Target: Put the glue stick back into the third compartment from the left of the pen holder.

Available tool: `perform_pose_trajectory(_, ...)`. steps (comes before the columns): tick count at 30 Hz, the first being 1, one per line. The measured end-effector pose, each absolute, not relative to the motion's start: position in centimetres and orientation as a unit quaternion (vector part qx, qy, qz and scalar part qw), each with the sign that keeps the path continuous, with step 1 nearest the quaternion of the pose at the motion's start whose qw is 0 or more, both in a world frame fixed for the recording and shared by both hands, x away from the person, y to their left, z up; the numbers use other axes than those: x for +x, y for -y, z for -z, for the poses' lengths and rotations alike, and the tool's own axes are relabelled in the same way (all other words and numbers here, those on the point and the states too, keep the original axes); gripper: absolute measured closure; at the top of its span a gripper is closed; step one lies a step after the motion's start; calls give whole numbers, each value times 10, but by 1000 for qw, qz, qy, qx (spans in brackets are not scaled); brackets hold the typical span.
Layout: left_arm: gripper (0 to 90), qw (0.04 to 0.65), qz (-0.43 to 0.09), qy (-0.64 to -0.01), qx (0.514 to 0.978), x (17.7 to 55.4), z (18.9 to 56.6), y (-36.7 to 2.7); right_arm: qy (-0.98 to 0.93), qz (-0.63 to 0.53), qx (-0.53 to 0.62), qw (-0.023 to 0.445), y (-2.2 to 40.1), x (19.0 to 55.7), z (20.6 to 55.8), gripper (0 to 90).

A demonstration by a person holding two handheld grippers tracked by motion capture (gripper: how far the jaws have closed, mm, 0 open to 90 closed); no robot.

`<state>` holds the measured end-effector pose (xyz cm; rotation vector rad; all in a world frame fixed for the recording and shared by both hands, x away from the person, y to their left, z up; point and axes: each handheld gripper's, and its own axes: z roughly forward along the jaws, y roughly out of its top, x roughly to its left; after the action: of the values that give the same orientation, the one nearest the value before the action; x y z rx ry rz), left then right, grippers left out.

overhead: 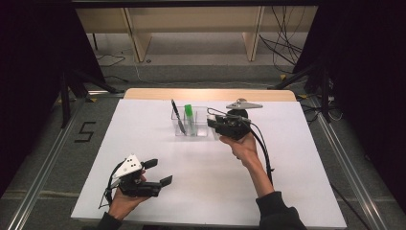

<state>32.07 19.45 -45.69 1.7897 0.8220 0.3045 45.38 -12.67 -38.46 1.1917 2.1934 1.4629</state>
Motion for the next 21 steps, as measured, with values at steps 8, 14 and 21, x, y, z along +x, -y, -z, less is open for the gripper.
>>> perform_pose_trajectory(8,130,544,-127,-346,754,321,457,-195,-748,-504,414,126,115,469,381,679)
perform_pose_trajectory(14,130,545,-127,-346,754,321,457,-194,-743,-503,421,131,110,480,379,679)
perform_pose_trajectory(21,130,546,-126,-347,752,321,457,-194,-733,-509,429,145,104,490,377,679)
